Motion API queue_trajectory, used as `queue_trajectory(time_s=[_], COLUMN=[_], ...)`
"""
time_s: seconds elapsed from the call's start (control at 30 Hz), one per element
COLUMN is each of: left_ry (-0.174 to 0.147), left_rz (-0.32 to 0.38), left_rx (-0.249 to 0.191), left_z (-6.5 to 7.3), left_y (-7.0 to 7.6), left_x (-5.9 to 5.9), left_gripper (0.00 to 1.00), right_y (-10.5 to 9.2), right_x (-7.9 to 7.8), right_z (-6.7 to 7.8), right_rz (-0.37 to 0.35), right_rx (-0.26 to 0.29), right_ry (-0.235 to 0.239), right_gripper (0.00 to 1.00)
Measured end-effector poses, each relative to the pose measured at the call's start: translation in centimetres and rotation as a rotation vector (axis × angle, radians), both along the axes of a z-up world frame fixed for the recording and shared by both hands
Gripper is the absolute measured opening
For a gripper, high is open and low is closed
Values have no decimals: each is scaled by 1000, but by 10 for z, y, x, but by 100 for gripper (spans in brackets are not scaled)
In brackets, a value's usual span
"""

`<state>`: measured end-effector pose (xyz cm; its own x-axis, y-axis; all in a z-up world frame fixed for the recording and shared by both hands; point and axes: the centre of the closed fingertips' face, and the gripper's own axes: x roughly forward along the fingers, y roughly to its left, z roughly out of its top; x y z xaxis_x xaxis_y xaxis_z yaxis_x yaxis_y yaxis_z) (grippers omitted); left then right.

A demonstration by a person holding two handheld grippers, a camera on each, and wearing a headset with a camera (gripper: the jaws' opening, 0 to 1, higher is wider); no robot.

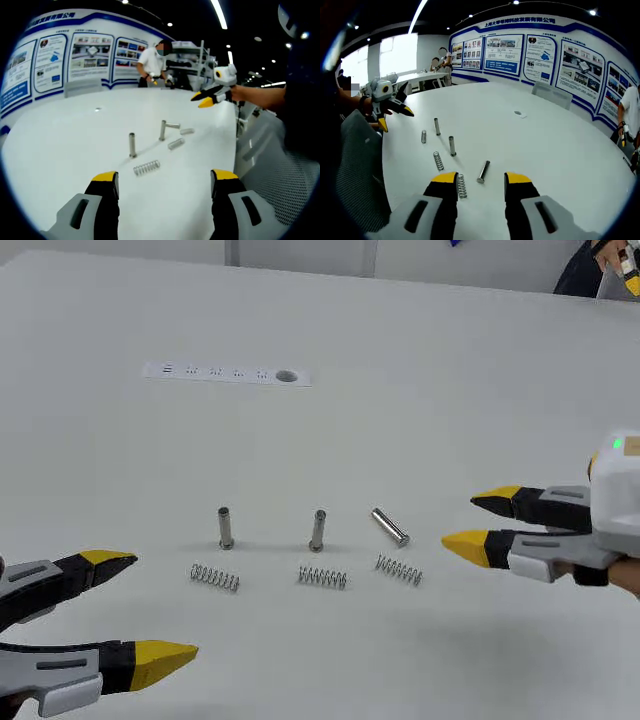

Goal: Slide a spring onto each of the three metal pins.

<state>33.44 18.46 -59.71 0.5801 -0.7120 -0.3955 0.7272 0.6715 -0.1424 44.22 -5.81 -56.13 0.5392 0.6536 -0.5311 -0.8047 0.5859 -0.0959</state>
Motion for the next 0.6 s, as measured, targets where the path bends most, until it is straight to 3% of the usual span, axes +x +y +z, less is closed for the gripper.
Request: queue_trajectory(time_s=[0.2, 0.6], left_ry=[9, 18], left_rz=[5, 21], left_rx=[2, 5], left_z=[-2, -4], left_y=[2, 5], left_x=[-2, -2], left_gripper=[76, 75], right_y=[16, 38], right_x=[25, 58], right_z=[-2, -36], right_rz=[4, -19], right_rx=[-33, -120], right_ry=[15, 109], right_gripper=[33, 27])
